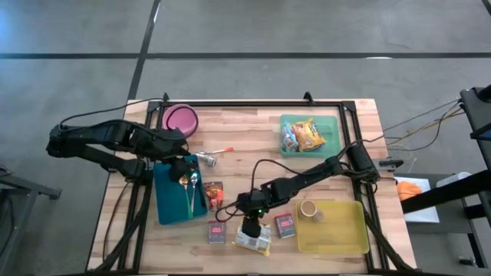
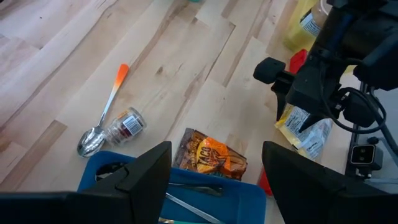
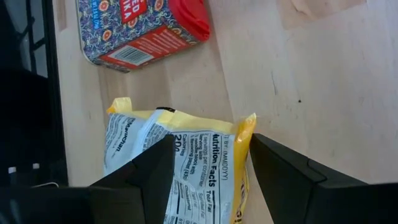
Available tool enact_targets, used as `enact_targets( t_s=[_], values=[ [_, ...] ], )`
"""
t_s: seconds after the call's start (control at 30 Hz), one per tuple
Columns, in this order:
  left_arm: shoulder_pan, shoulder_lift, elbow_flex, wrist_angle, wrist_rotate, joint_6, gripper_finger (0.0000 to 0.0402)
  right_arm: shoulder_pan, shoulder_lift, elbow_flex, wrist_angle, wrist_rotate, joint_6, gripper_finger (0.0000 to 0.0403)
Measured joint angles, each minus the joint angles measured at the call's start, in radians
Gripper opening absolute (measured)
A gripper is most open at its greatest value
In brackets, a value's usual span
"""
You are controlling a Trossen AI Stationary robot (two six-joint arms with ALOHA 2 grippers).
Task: Pick & Place Food Item
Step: Put the yellow noodle pack into the green bin
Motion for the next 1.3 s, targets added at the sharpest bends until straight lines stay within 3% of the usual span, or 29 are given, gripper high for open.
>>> enact_targets(
  t_s=[0.47,0.6,0.87,1.3],
  values=[
    [0.000,0.000,0.000,0.000,0.000,0.001,0.0258,0.001,0.000,-0.050,0.056,-0.001,0.028,0.0199],
    [0.000,0.000,0.000,-0.001,0.000,0.011,0.0258,0.001,0.000,-0.050,0.060,-0.001,0.027,0.0157],
    [0.000,0.000,0.000,-0.001,0.000,0.011,0.0258,0.001,0.000,-0.050,0.074,-0.002,0.008,0.0019],
    [0.000,0.000,0.000,-0.005,0.000,0.015,0.0258,0.001,-0.006,-0.042,0.075,-0.001,0.009,0.0008]
  ],
)
